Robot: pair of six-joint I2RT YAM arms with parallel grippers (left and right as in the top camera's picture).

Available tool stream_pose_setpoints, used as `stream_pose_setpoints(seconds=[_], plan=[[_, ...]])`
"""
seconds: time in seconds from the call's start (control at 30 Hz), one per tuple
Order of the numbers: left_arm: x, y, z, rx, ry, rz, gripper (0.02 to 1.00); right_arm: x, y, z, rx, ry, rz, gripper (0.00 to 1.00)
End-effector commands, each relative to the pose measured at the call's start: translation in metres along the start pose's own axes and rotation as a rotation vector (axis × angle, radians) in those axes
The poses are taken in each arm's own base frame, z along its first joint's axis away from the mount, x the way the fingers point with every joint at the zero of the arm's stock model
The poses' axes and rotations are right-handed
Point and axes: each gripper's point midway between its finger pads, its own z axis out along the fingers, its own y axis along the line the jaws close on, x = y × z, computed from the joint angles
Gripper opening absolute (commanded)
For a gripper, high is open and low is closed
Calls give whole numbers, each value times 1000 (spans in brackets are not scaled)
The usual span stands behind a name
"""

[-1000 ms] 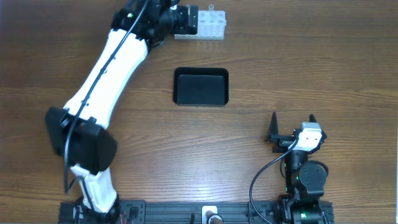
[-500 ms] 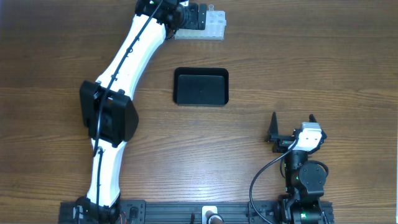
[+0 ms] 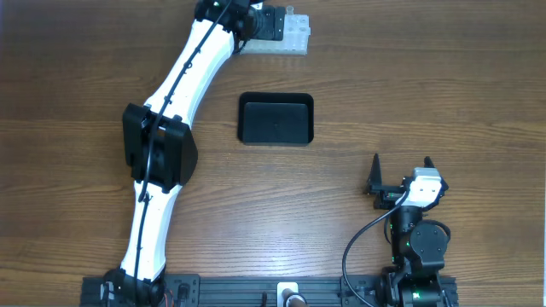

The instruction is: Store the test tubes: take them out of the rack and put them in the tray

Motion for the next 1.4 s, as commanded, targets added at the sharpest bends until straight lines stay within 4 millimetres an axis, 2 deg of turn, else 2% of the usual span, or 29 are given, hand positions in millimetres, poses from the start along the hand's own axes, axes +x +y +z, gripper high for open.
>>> stream_pose_setpoints(seconds=[0.03,0.33,0.53,0.93,1.03,1.17,1.4], plan=[[-10,5,7,-9,-35,-18,936,2,1,0,-4,1,-8,993],[-8,6,20,-12,-41,-19,934,2,1,0,-4,1,-8,991],[-9,9,20,-33,-50,-19,919,2,1,0,-4,0,-8,993],[-10,11,20,-40,-52,-19,766,2,1,0,-4,1,-8,991],[-10,11,20,-40,-52,-19,660,2,1,0,-4,1,-8,991],[-10,13,20,-52,-54,-20,584,2,1,0,-4,1,-8,991],[-10,13,20,-55,-55,-20,538,2,1,0,-4,1,-8,993]])
